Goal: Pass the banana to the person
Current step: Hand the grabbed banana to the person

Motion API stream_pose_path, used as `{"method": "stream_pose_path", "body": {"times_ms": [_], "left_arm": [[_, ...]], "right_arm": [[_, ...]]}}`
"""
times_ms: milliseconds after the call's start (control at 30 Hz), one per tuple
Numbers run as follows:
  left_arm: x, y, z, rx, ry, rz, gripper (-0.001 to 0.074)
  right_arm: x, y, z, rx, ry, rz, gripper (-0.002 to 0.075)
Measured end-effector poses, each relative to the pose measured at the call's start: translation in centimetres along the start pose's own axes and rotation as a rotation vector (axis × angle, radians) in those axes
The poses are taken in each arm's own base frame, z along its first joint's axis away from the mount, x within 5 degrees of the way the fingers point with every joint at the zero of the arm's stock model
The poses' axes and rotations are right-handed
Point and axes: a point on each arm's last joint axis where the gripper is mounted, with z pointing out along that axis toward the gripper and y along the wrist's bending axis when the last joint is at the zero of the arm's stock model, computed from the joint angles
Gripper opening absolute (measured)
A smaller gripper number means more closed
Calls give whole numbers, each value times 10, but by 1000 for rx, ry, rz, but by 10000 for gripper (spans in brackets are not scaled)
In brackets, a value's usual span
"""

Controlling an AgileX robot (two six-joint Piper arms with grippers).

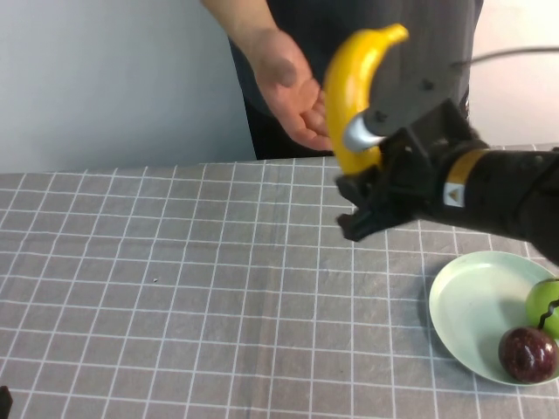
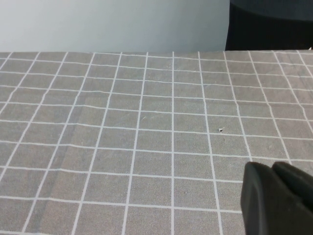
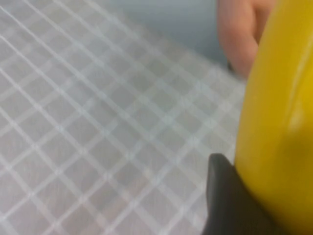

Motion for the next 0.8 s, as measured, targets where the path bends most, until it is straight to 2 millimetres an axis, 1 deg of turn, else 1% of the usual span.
{"method": "stream_pose_path", "body": {"times_ms": [100, 200, 367, 500, 733, 800], "left_arm": [[0, 0, 0, 0, 0, 0, -5], [0, 0, 0, 0, 0, 0, -5], [0, 0, 0, 0, 0, 0, -5], [0, 0, 0, 0, 0, 0, -5], [0, 0, 0, 0, 0, 0, -4], [0, 0, 0, 0, 0, 0, -5]], "right_arm": [[-4, 3, 11, -13, -83, -71, 258], [-3, 4, 21, -20, -108, -70, 258], [1, 5, 31, -24, -116, -60, 258], [4, 6, 36, -26, -121, -46, 258], [5, 6, 40, -26, -125, -9, 260], [5, 6, 40, -26, -131, 8, 290]]}}
